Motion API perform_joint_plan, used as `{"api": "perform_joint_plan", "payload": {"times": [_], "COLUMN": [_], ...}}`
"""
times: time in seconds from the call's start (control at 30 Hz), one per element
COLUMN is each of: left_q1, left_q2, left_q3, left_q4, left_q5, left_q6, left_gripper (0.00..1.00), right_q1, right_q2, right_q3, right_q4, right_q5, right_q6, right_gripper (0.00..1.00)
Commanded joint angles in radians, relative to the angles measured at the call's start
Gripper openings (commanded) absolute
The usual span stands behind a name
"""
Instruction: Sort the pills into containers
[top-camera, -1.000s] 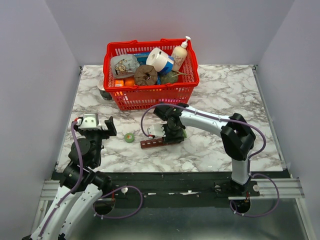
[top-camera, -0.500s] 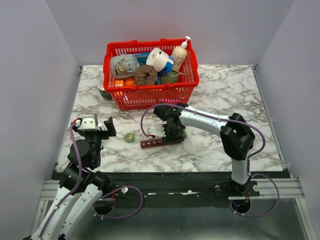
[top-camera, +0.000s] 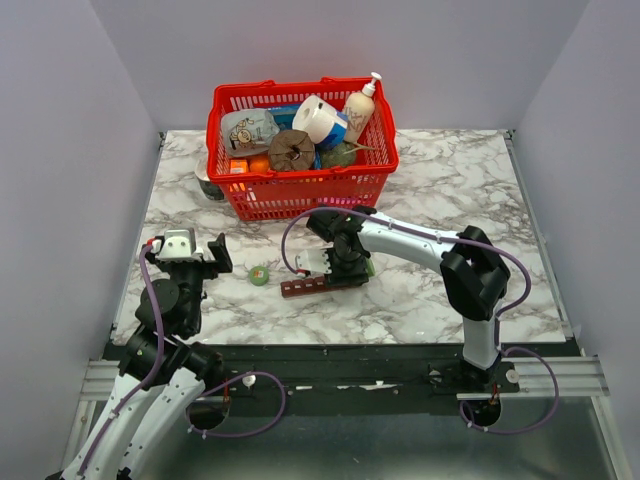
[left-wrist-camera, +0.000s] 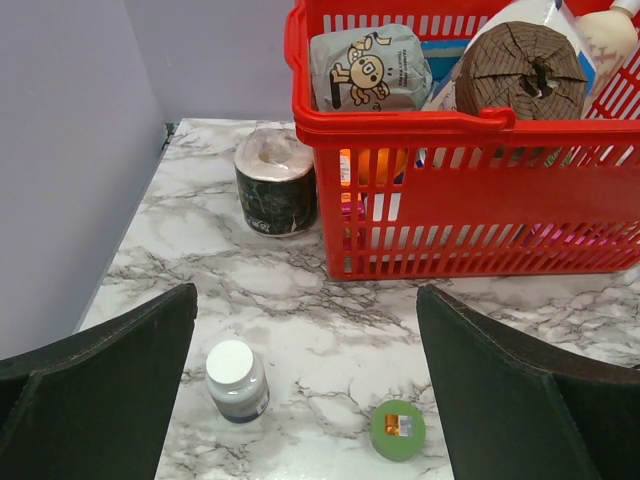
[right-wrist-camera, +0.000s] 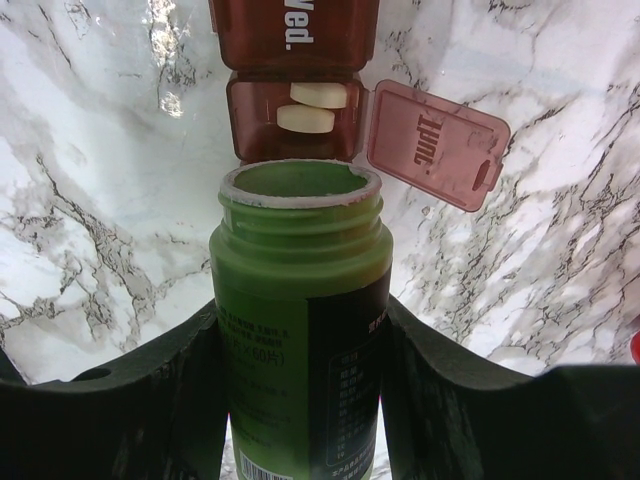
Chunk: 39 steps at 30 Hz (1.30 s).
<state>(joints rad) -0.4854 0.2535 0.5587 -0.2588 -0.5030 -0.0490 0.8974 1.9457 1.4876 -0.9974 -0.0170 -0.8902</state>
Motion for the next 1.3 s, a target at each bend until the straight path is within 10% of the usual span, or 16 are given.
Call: {"api": "perform_joint_plan", "payload": {"times": [0.0, 0.7, 1.27], "left_q1": [0.005, 0.005, 0.169], "left_q2": [-0.008, 0.095, 0.601], "left_q3": [-0.011, 0.064, 0.119], "left_q4": [0.010, -0.115, -0.162], "left_q5": [-0.003, 0.145, 0.535], "left_q6": [0.011, -0.261, -0.545], "left_gripper": [0.99, 0.99, 0.97], "right_q1": [0.003, -0.130, -0.394], "right_q2": [-0.022, -0.418, -0.576], "right_q3": [0.004, -0.254, -0.294], "right_q4": [-0.007, 0.276, 0.403], "right_q5": [-0.047, -0.544, -1.235], "right_q6": [0.019, -0.019, -0.099], "right_gripper": [0.01, 0.01, 0.01]}}
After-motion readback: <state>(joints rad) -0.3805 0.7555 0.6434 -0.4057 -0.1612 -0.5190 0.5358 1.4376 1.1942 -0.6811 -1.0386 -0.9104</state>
